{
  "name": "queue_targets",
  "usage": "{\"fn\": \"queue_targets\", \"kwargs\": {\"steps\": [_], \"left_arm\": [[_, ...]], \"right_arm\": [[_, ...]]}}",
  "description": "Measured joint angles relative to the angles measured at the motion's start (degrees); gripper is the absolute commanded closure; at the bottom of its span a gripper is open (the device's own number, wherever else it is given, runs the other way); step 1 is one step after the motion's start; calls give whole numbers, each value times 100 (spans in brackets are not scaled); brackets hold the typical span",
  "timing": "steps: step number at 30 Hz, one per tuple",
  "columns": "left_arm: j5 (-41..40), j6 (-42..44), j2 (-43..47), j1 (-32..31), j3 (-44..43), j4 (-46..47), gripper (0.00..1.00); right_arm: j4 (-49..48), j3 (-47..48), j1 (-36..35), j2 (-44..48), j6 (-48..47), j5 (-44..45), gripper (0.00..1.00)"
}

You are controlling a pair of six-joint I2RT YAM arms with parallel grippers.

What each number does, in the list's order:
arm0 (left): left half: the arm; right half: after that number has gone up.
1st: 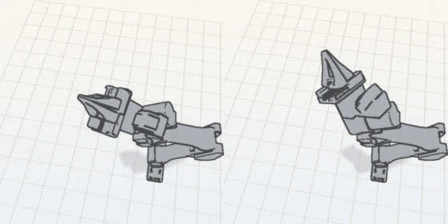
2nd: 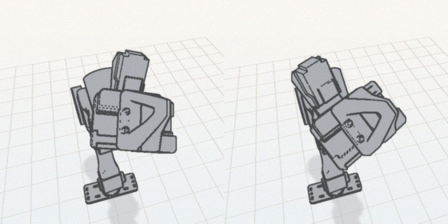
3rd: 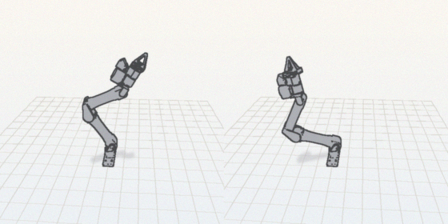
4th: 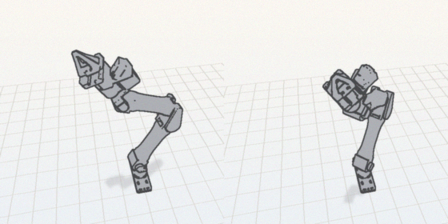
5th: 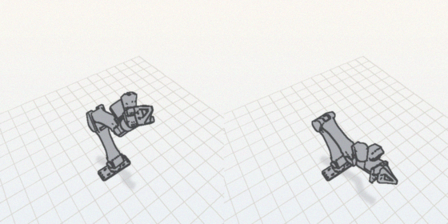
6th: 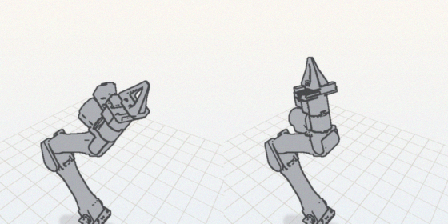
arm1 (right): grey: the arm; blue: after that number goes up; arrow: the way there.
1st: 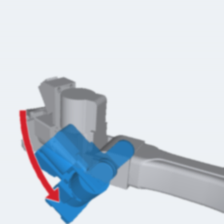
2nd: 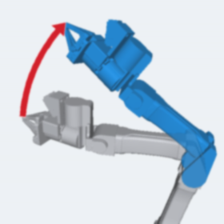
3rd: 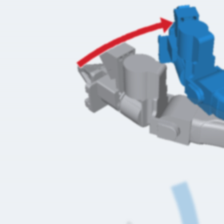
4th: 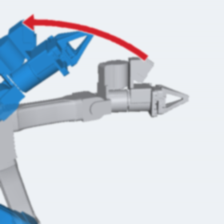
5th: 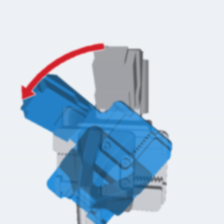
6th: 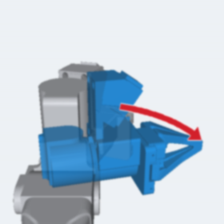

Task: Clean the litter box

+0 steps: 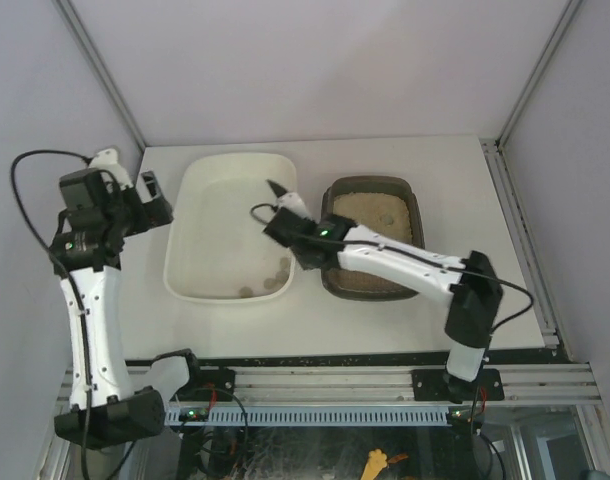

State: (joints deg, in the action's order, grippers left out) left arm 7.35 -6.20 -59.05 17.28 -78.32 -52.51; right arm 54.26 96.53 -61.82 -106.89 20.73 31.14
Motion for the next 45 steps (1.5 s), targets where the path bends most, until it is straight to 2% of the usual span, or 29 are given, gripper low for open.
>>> {"fn": "queue_targets", "kwargs": {"steps": [3, 6, 9, 12, 16, 19, 24, 29, 34, 45], "left_arm": [[-181, -83, -313, -940, -33, 140, 0], [-66, -531, -822, -1486, -57, 372, 0], [221, -1189, -1375, -1950, -57, 706, 0], [660, -1882, -1797, -2448, -66, 1034, 0], [1394, -2789, -2297, -2970, -83, 1414, 1], [1781, -3139, -2542, -3182, -87, 1495, 0], [2041, -3139, -2387, -3099, -85, 1478, 0], [2164, -2745, -1862, -2621, 61, 1340, 0], [2269, -2461, -1419, -2208, 610, 1200, 0], [2275, -2155, -949, -1952, 1093, 1036, 0]], "right_arm": [[98, -424, 540, 839, 76, -669, 100], [114, -1051, 1412, 1707, 323, -1617, 100], [544, -1585, 2531, 2291, 765, -2581, 100], [1008, -1698, 3150, 2247, 1064, -3008, 100], [1427, -1725, 3189, 1937, 1241, -3300, 100], [1628, -1725, 3244, 1598, 1290, -3294, 100], [1969, -1572, 3416, 986, 1298, -2973, 100], [2245, -1141, 3528, 466, 1296, -2693, 100], [2441, -695, 3639, 68, 1294, -2430, 100], [2527, -293, 4035, -710, 1115, -2339, 100]]}}
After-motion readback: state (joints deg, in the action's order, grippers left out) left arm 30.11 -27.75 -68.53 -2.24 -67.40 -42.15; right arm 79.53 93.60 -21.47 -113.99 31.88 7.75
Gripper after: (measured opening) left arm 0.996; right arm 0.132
